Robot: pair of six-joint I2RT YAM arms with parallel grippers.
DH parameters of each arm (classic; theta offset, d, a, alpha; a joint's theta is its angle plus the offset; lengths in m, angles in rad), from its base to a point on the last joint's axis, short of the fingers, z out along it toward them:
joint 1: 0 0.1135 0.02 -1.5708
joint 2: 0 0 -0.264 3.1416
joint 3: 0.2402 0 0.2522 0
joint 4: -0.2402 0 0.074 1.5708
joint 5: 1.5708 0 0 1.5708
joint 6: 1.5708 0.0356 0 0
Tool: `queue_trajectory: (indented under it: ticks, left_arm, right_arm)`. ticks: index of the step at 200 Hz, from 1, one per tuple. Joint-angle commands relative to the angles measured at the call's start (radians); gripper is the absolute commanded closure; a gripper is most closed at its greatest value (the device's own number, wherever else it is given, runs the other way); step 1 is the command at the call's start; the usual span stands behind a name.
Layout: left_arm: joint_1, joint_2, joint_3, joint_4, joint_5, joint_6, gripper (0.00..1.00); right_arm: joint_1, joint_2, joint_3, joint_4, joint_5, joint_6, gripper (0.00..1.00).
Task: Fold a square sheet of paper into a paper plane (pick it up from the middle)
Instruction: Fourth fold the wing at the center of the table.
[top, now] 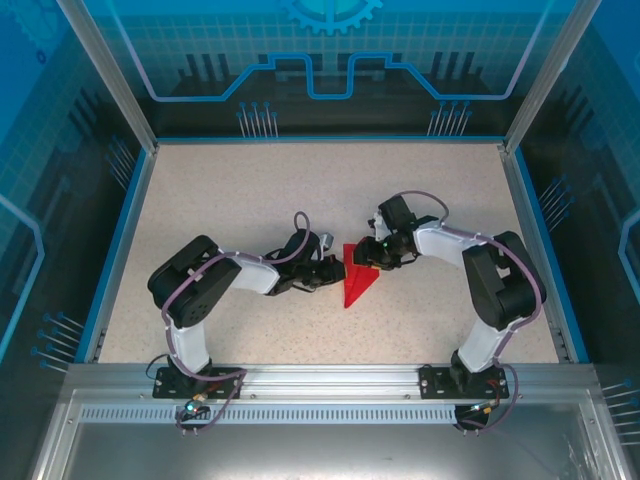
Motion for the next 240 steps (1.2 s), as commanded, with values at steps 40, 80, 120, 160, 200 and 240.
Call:
queue_trajectory:
  ticks: [40,80,120,160,200,240]
  left_arm:
    - [0.004,0.000,0.005,0.015,0.037,-0.011,0.93]
    - [0.002,0.013,0.023,-0.029,0.026,0.002,0.93]
    - [0.003,0.021,0.031,-0.046,0.018,0.010,0.92]
    - [0.007,-0.002,0.033,-0.073,0.003,0.018,0.88]
    - [0.024,-0.116,0.004,-0.141,-0.062,0.027,0.85]
    - [0.022,-0.125,-0.012,-0.078,0.008,0.015,0.86]
  right_arm:
    - [0.023,0.070,0.033,-0.055,0.015,-0.032,0.54]
    - [0.032,0.093,0.039,-0.087,0.064,-0.034,0.54]
    - [0.059,0.130,0.067,-0.153,0.150,-0.030,0.54]
    - [0.077,0.159,0.078,-0.193,0.215,-0.015,0.56]
    - [0.086,0.179,0.080,-0.192,0.218,0.005,0.56]
    - [0.089,0.182,0.083,-0.186,0.210,0.013,0.56]
